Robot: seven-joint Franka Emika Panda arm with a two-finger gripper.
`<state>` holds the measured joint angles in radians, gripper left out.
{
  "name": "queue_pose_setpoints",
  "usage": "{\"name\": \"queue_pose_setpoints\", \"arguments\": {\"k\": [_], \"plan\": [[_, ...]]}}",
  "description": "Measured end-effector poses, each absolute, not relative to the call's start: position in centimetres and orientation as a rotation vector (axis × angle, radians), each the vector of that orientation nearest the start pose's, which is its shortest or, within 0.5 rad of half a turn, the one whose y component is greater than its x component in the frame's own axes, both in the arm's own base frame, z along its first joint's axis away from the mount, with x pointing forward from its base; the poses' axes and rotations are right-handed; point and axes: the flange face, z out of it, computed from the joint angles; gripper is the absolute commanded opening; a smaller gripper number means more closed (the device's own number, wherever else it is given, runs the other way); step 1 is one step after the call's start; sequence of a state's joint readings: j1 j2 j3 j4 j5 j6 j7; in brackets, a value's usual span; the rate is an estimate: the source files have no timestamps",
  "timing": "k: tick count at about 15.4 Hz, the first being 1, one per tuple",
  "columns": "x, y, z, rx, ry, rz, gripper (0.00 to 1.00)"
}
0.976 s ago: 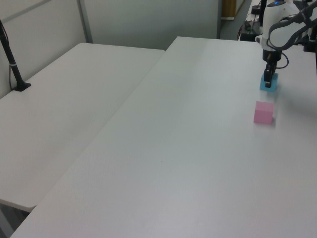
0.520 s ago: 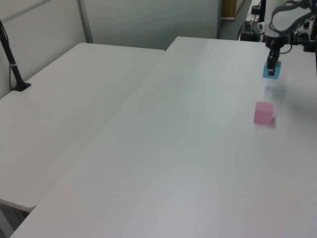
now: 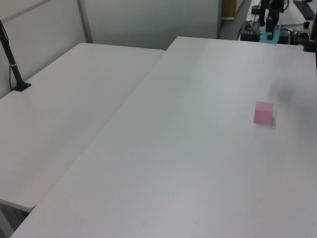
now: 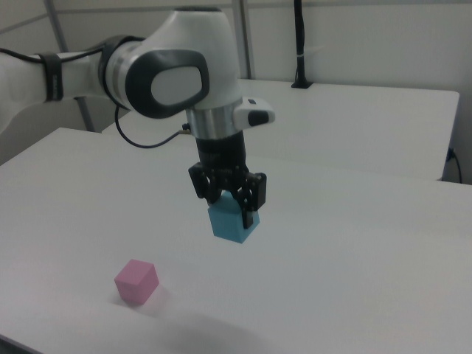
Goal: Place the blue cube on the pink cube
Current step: 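Lift the blue cube and carry it over the pink cube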
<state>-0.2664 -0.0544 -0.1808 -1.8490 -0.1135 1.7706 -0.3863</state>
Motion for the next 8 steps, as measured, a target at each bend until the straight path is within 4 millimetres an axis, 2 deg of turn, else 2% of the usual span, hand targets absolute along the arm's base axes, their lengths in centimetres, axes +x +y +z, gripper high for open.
{"name": "queue_pose_setpoints", "arguments": {"k": [1,3,8], "plan": [[48.6,-24.4,54.8,-3.223,0.055,0.102,0.35],[49.2,-23.1,55.0,-3.218,0.025,0.096,0.36],[52.8,-13.5,55.2,-3.202,-0.01,0.055,0.36]]}}
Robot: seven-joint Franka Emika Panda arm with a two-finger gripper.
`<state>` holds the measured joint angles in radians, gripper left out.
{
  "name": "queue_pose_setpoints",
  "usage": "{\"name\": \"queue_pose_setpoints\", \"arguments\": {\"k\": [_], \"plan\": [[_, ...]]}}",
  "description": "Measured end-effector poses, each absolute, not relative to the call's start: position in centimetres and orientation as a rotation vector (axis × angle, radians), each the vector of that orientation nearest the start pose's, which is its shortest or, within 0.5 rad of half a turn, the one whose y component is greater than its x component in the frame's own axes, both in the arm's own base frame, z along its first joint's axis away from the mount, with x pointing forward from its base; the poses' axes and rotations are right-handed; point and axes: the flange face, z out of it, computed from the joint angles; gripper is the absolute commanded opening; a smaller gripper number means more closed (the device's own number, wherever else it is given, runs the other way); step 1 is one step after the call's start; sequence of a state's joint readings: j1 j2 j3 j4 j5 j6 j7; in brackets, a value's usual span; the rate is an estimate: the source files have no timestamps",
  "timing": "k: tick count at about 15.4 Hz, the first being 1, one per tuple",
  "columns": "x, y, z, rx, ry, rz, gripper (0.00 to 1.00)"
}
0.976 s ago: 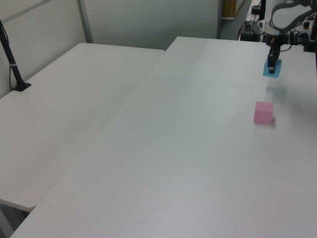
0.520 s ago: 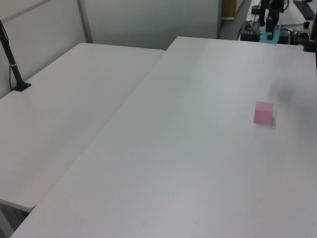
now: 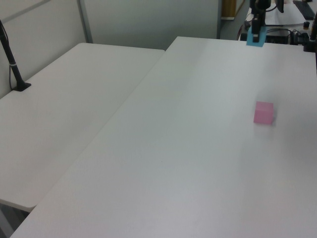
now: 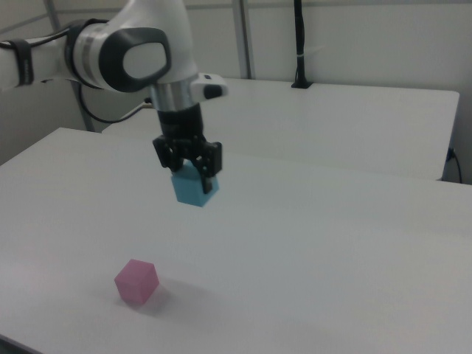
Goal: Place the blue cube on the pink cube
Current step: 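Lift the blue cube and carry it over the pink cube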
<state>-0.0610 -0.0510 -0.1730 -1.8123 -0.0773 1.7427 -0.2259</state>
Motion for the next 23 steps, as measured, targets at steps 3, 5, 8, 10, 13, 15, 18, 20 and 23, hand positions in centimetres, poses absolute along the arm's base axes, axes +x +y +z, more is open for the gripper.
{"name": "queue_pose_setpoints", "arguments": {"k": [3,5,8,10,13,15,18,20,23], "plan": [[54.2,-6.8,55.2,-3.186,-0.054,0.041,0.36],[54.4,-3.9,55.2,-3.185,-0.109,0.039,0.36],[54.6,-2.0,55.1,-3.184,-0.153,0.038,0.36],[54.5,-1.8,55.1,-3.183,-0.157,0.042,0.36],[53.2,-1.8,54.7,-3.18,-0.175,0.062,0.36],[51.0,-1.7,53.9,-3.172,-0.218,0.088,0.36],[47.2,-1.7,52.7,-3.163,-0.247,0.122,0.36],[45.0,-1.6,51.9,-3.158,-0.266,0.137,0.36],[43.5,-1.2,50.0,-3.154,-0.291,0.124,0.36]]}}
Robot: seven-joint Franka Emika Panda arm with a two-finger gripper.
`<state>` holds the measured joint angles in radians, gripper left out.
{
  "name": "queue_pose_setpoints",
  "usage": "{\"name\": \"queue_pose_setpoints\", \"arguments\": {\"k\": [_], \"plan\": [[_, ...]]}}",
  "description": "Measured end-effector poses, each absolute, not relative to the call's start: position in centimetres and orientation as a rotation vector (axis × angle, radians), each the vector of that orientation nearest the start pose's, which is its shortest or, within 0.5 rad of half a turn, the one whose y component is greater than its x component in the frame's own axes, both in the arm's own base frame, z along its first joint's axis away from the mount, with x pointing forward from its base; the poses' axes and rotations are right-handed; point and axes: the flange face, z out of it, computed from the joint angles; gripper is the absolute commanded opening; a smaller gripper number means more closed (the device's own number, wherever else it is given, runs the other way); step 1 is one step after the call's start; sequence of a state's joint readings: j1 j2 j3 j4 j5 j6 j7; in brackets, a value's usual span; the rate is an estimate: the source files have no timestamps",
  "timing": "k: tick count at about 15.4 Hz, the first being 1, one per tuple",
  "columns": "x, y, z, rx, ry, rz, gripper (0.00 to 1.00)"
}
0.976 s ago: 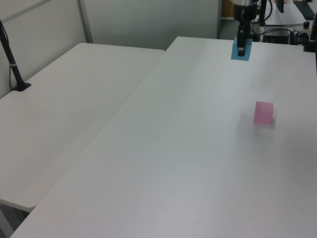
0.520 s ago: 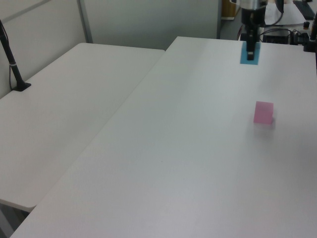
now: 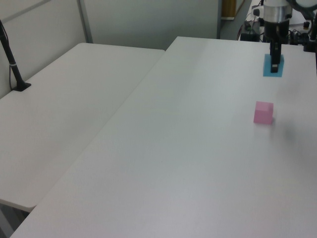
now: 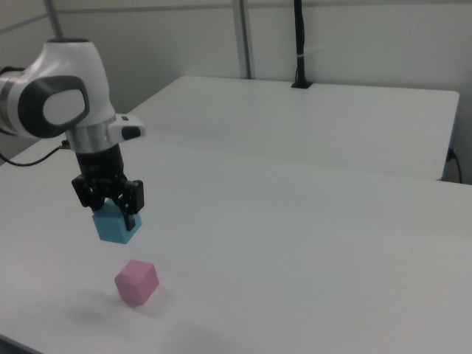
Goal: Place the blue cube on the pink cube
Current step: 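Lift the blue cube and carry it over the pink cube, then lower the blue cube onto the top of the pink cube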
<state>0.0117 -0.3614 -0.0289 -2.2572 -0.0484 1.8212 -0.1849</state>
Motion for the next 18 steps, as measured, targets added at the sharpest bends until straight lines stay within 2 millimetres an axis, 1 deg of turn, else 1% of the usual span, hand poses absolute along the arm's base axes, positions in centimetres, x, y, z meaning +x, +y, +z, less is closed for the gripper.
{"name": "queue_pose_setpoints", "arguments": {"k": [2,4,5,7,8,12,18], "plan": [[43.2,-0.1,48.3,-3.151,-0.332,0.121,0.36],[42.8,0.6,46.4,-3.148,-0.358,0.113,0.36],[42.7,0.7,45.3,-3.148,-0.364,0.098,0.36],[42.3,0.7,42.5,-3.149,-0.367,0.034,0.36],[42.1,0.6,41.6,-3.149,-0.366,0.015,0.36],[42.2,0.6,40.1,-3.149,-0.367,0.004,0.36],[43.0,0.4,38.3,-3.149,-0.358,0.013,0.36]]}}
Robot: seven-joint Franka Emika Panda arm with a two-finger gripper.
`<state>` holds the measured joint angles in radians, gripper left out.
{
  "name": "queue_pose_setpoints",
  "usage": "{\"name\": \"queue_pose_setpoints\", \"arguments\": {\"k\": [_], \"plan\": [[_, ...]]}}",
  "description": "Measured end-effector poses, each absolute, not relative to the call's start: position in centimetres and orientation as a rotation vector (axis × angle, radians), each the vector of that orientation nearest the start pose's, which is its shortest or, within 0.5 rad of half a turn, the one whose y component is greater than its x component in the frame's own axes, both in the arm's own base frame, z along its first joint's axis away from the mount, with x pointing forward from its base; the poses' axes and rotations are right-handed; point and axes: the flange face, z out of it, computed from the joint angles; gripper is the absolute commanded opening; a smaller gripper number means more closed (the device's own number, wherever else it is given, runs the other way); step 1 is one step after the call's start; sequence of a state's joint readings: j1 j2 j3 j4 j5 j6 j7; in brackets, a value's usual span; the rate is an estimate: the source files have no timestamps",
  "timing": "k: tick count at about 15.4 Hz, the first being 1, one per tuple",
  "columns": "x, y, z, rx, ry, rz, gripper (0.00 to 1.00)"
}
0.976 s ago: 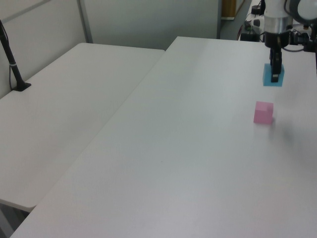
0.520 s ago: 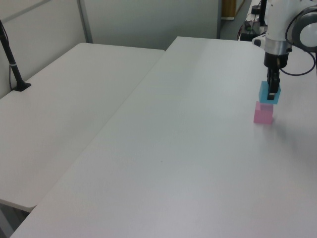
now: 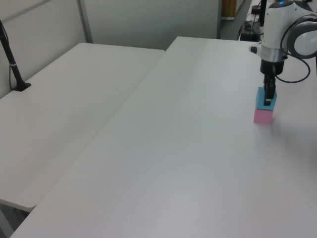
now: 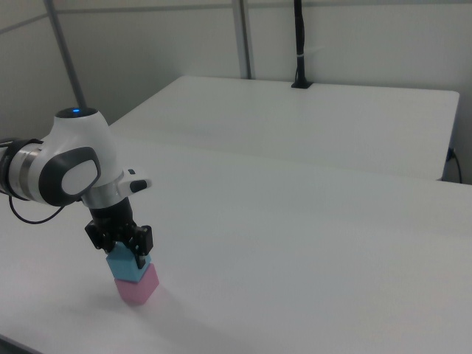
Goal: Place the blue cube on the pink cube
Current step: 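Lower the blue cube onto the top of the pink cube, then open the gripper to release the blue cube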
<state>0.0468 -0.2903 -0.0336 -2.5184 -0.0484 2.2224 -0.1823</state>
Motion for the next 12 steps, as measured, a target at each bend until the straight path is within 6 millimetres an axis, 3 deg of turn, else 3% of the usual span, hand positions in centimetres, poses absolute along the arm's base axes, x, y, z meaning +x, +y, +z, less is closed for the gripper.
{"name": "queue_pose_setpoints", "arguments": {"k": [3,4,6,7,9,12], "plan": [[43.1,0.23,37.97,-3.149,-0.351,0.022,0.4],[43.1,0.22,37.96,-3.149,-0.35,0.022,0.49],[43.1,0.21,37.96,-3.149,-0.35,0.022,0.87],[43.1,0.19,37.96,-3.149,-0.349,0.022,0.93],[43.1,0.17,37.96,-3.15,-0.348,0.022,1.0],[43.1,0.15,37.96,-3.15,-0.347,0.022,1.0]]}}
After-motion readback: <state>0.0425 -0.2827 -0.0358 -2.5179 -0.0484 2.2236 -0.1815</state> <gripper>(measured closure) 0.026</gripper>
